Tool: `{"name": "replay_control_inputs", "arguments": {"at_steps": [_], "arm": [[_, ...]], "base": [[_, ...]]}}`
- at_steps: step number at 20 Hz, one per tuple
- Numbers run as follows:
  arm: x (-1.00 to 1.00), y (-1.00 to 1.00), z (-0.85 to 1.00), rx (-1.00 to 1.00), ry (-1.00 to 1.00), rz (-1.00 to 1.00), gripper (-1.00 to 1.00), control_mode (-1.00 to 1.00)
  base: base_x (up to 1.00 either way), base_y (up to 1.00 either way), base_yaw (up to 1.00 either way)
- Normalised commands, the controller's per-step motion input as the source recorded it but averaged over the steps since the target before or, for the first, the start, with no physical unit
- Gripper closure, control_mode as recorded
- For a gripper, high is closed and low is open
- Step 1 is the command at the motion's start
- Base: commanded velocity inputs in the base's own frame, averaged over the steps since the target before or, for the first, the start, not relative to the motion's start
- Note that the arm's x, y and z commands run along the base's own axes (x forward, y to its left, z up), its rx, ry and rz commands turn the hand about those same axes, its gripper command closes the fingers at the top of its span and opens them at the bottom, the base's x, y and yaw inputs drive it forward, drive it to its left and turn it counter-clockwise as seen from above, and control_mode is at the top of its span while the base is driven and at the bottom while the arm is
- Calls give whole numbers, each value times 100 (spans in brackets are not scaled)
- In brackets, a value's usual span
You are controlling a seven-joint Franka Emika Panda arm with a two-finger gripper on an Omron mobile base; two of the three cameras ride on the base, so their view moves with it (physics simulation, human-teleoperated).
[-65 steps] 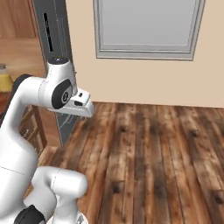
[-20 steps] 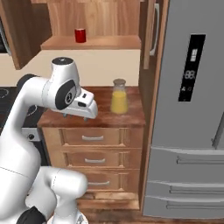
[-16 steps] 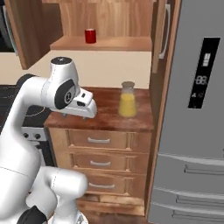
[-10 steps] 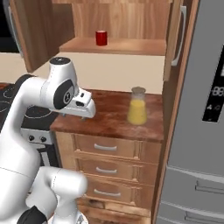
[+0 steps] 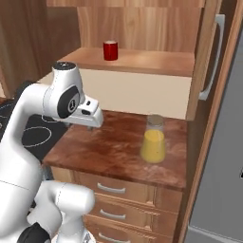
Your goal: There is a tray on the dining counter. Grab the cup, mug, and pitcher and place them on the tray. The pitcher may be placed next to the tray if it cannot fit the tray.
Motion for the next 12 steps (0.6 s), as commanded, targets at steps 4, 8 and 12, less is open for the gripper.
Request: {"name": "replay_control_inputs", "arguments": {"at_steps": [4, 8, 12], "arm": [[0, 0, 0, 0, 0, 0, -100, 100], [0, 0, 0, 0, 0, 0, -100, 100], [0, 0, 0, 0, 0, 0, -100, 100]], "base": [[43, -37, 14], [18, -39, 0], [25, -21, -4]]}}
